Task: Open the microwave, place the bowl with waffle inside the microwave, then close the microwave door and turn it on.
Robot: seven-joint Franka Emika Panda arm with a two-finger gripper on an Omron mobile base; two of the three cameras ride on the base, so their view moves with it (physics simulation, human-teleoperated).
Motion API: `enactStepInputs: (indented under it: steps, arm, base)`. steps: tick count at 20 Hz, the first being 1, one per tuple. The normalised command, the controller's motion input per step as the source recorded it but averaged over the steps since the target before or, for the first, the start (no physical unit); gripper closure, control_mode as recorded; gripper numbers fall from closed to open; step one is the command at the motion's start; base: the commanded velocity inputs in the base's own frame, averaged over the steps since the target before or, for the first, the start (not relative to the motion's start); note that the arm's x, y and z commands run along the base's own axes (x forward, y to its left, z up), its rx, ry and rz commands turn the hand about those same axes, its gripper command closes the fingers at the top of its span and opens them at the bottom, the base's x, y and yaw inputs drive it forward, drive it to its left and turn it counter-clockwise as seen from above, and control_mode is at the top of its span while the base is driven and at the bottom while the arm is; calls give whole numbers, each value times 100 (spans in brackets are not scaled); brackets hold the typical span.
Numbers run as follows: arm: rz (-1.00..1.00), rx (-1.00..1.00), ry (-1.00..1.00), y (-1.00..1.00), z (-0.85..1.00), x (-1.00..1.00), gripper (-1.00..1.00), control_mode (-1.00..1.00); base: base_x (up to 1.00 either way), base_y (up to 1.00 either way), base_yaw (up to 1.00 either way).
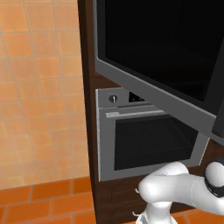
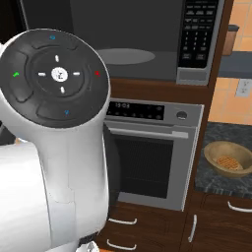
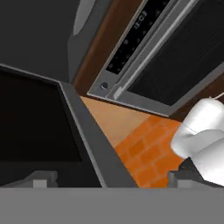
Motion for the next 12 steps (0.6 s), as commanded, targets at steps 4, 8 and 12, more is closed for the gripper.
enactStepInputs:
  steps: [4,8,12]
  arm:
    - [10,49,5,9,-42,99,-100,-100]
    - [15,85,1,-6,-43,69,-100,-100]
    - [19,77,-1,-3,-60,43,-100,-100]
  base:
    - [0,0,0]
    - [0,0,0]
    - [0,0,0]
